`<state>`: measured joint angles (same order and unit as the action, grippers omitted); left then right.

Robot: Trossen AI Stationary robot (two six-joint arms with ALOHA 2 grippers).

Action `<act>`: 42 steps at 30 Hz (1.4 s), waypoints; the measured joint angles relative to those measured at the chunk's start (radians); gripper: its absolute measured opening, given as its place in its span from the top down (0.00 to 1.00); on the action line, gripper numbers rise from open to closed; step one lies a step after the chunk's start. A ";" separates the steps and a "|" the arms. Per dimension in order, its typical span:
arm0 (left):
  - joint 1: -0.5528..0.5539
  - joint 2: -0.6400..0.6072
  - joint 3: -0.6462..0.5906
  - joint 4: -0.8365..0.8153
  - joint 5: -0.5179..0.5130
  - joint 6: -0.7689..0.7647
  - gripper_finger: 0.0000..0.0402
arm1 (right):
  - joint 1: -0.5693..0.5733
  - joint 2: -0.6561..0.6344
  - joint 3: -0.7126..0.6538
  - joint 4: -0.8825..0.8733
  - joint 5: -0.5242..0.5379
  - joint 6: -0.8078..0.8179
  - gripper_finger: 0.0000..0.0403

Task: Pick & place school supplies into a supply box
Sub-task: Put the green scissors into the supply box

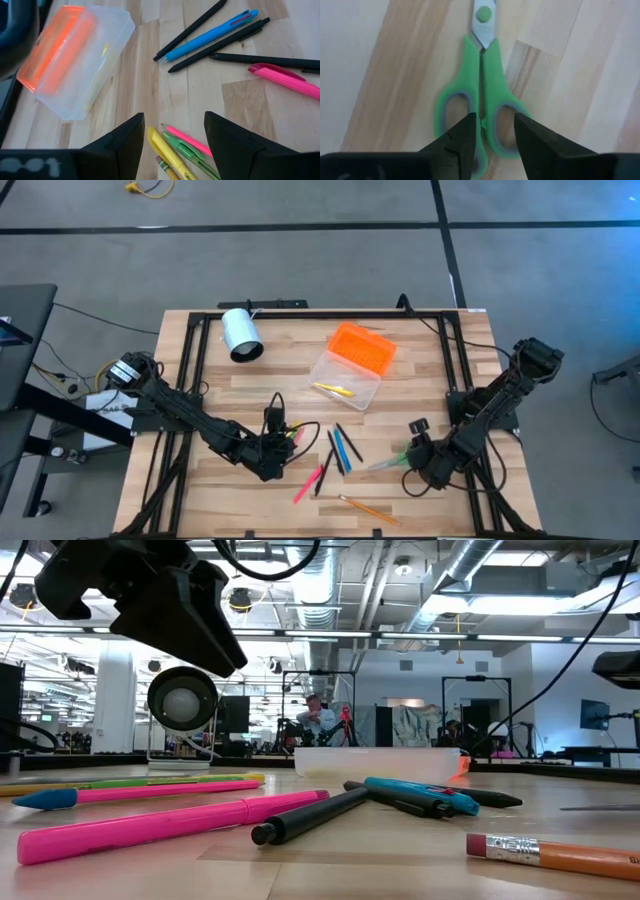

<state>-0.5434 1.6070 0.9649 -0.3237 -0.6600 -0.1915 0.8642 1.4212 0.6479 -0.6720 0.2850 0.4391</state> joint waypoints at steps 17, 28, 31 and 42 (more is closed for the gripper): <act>0.000 0.000 0.000 0.001 -0.002 -0.001 0.51 | 0.010 -0.003 0.076 -0.038 0.013 0.105 0.68; 0.000 0.000 0.000 0.001 -0.002 -0.013 0.51 | 0.032 -0.002 0.045 0.012 0.011 0.129 0.68; 0.000 0.000 0.000 0.001 -0.002 -0.015 0.51 | 0.032 -0.002 0.032 0.011 0.004 0.150 0.68; 0.000 0.000 0.000 0.001 -0.002 -0.015 0.51 | 0.016 -0.001 0.032 -0.011 0.000 0.189 0.68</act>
<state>-0.5434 1.6070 0.9653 -0.3229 -0.6621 -0.2066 0.8801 1.4200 0.6800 -0.6828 0.2853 0.6277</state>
